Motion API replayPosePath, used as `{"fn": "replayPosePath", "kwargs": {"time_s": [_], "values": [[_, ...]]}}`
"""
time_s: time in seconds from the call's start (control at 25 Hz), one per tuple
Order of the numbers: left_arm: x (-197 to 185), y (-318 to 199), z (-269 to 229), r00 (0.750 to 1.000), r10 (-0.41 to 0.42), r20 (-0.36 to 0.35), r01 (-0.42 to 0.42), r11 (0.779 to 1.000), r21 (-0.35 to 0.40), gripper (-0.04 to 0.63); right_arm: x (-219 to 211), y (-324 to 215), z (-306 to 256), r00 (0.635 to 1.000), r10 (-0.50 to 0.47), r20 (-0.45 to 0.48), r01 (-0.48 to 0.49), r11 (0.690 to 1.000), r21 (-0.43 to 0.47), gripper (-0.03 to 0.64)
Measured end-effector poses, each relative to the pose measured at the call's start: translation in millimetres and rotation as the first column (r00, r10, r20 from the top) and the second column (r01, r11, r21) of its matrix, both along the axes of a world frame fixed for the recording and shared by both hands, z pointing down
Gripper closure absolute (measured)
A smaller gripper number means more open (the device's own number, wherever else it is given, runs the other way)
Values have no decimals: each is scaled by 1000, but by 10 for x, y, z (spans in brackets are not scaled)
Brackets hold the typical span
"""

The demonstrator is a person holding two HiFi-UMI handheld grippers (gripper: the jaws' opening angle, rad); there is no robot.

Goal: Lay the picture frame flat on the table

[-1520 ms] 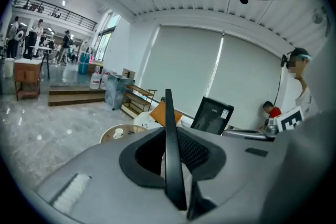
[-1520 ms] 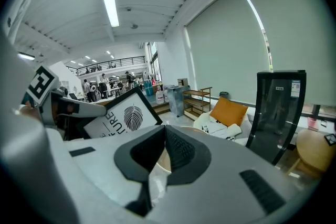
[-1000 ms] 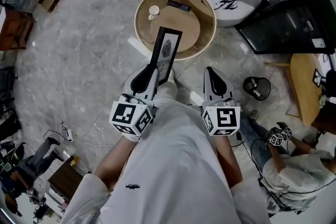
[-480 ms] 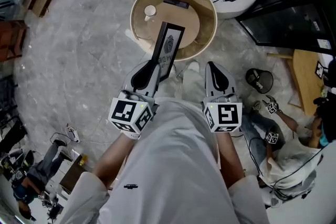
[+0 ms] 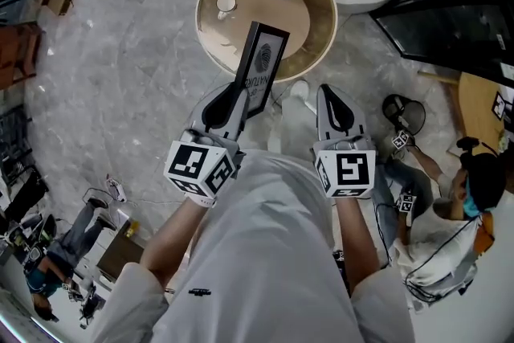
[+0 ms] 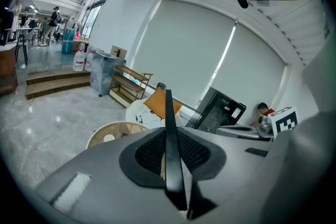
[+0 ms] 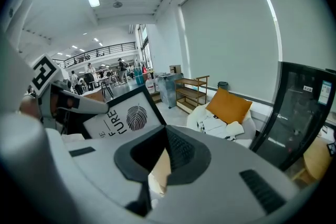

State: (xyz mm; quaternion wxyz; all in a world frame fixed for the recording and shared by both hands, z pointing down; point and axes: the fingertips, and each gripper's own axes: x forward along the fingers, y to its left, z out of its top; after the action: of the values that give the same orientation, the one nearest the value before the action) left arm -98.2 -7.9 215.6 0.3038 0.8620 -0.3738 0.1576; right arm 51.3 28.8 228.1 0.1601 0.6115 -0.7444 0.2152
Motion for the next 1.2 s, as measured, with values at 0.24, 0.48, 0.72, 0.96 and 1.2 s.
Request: {"fn": "replayPosePath", "kwargs": {"time_s": [0.24, 0.48, 0.72, 0.96, 1.2], "values": [[96, -147, 236, 999, -36, 15, 36, 999, -29, 531, 126, -132, 192, 1000, -11, 13, 11, 1000, -10, 612], [247, -344, 634, 996, -85, 27, 87, 994, -72, 531, 310, -354, 545, 999, -24, 33, 26, 999, -38, 612], [313, -426, 1021, 993, -111, 31, 114, 987, -111, 531, 320, -496, 876, 998, -41, 45, 43, 998, -52, 612], [331, -437, 1358, 988, -149, 37, 153, 979, -133, 531, 309, -539, 1164, 997, -54, 46, 57, 997, -57, 612], [364, -596, 1861, 981, -188, 42, 193, 966, -170, 531, 273, -702, 1606, 996, -75, 56, 79, 993, -84, 612]]}}
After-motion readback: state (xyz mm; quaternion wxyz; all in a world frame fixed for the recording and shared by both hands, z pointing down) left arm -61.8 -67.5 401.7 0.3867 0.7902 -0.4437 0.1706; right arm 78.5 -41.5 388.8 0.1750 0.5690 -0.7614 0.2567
